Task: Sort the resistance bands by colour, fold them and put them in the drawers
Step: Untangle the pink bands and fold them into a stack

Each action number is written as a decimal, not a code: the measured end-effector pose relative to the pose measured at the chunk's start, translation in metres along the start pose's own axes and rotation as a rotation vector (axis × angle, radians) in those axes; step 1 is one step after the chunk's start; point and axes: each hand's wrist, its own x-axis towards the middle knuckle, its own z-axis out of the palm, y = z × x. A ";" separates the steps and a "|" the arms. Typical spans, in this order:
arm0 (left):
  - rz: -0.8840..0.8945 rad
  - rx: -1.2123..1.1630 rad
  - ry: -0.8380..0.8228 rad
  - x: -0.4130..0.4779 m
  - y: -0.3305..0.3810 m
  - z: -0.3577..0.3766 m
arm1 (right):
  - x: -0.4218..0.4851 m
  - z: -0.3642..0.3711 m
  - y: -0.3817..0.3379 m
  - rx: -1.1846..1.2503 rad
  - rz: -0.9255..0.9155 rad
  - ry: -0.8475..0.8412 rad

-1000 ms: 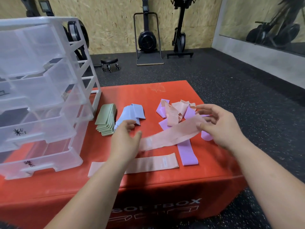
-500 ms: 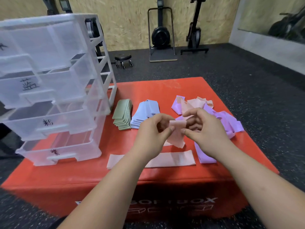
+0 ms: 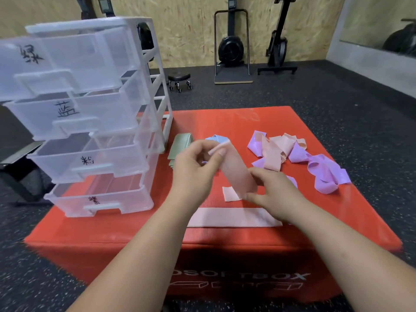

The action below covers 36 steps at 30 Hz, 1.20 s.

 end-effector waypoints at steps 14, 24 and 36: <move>-0.308 0.135 0.252 -0.009 -0.037 -0.093 | -0.012 -0.051 0.014 0.100 0.213 0.002; -0.366 0.589 -0.021 -0.034 -0.060 -0.122 | -0.028 -0.027 0.020 -0.028 0.386 0.078; -0.119 1.104 -0.150 -0.055 -0.066 -0.112 | -0.032 0.002 0.033 -0.445 0.300 0.101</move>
